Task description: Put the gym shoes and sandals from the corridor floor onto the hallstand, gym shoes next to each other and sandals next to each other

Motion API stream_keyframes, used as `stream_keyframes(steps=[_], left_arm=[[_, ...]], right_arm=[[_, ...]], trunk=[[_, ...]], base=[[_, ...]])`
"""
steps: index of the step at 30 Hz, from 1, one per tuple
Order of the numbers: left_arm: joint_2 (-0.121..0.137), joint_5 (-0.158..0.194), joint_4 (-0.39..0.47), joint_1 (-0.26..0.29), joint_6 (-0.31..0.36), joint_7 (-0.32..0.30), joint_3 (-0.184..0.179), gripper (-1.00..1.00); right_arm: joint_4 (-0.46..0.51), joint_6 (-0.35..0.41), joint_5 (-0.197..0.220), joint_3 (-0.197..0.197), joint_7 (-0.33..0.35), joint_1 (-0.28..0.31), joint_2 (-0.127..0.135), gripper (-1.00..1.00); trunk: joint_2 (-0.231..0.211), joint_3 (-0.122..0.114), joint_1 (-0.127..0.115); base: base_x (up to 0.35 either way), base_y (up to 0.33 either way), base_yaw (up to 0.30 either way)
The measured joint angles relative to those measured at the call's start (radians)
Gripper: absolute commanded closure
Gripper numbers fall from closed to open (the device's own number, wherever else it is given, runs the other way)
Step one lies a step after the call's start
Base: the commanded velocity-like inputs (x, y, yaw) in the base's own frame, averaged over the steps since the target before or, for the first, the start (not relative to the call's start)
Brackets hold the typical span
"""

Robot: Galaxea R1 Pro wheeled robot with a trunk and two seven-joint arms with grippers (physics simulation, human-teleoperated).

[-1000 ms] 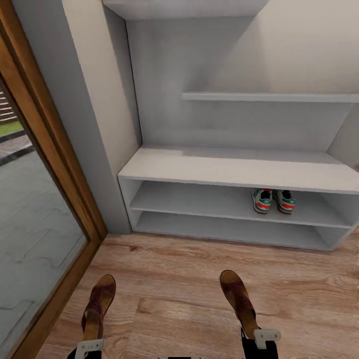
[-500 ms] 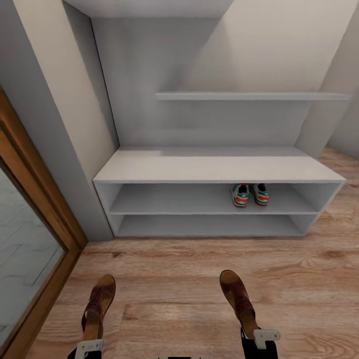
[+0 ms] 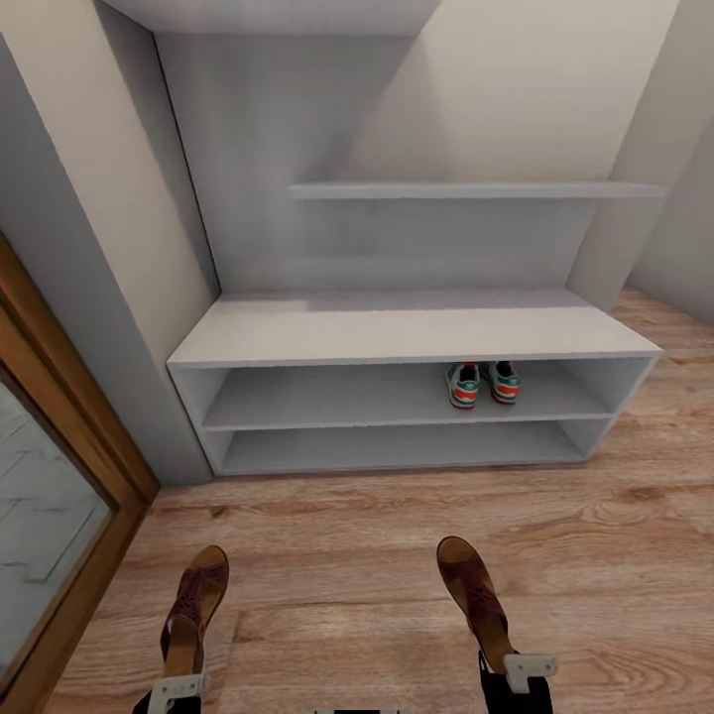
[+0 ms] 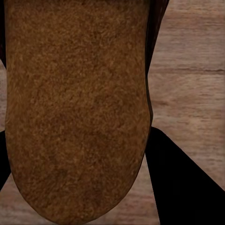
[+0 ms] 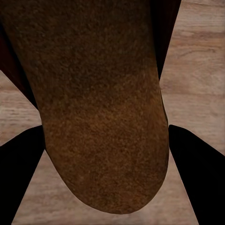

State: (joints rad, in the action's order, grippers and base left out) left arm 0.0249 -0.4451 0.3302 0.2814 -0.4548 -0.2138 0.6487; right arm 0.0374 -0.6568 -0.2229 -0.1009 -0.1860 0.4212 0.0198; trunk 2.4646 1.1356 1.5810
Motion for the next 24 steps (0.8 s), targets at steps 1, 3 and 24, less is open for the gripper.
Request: stream_keyframes(steps=[1, 3, 24], left_arm=[[0.000, 0.000, 0.000, 0.001, 0.001, 0.000, 0.000, 1.00], [0.000, 0.000, 0.001, 0.005, 0.005, 0.000, 0.000, 1.00], [0.002, -0.044, 0.013, 0.443, 0.500, 0.001, -0.013, 1.00]], right_arm=[[0.000, 0.000, 0.000, 0.000, 0.000, 0.000, 0.000, 1.00], [0.000, 0.000, -0.001, 0.000, 0.000, 0.000, 0.000, 1.00], [-0.001, 0.000, -0.002, 0.000, -0.001, 0.000, 0.000, 1.00]], trunk=[[0.000, 0.000, 0.000], [0.000, 0.000, 0.000], [0.000, 0.000, 0.000]], base=[[0.000, 0.000, 0.000], [0.000, 0.000, 0.000], [0.000, 0.000, 0.000]])
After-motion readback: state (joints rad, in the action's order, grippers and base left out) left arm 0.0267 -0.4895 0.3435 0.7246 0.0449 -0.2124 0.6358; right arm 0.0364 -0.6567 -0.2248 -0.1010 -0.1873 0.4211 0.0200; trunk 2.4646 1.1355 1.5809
